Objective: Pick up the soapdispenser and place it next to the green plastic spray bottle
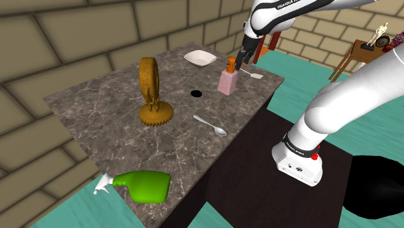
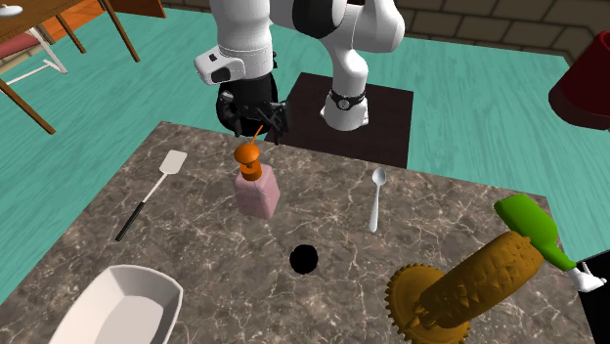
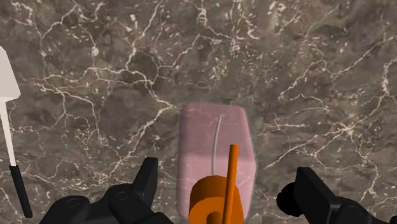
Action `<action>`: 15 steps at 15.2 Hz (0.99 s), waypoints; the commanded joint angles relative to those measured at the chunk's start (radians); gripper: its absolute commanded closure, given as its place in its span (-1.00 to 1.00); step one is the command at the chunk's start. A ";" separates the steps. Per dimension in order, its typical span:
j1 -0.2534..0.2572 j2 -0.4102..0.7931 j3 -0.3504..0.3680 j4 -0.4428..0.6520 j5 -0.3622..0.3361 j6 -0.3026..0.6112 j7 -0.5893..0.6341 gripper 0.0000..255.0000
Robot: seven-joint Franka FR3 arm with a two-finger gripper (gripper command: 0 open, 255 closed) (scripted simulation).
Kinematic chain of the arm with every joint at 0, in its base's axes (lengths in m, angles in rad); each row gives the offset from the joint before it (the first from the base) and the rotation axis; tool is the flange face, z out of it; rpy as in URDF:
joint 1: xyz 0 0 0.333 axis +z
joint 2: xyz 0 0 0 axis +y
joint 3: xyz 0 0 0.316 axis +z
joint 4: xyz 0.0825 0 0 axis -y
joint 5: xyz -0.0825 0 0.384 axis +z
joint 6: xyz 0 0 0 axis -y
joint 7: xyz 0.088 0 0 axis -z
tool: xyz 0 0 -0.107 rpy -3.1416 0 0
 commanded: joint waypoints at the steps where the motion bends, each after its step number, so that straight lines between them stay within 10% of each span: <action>1: 0.000 0.002 0.000 -0.002 0.000 0.005 0.000 -1.00; 6: 0.000 0.002 0.000 -0.002 0.000 0.004 0.000 -1.00; 7: 0.000 0.002 0.000 -0.002 0.000 0.004 0.000 1.00; 15: 0.000 0.002 0.000 -0.002 0.000 0.005 0.000 1.00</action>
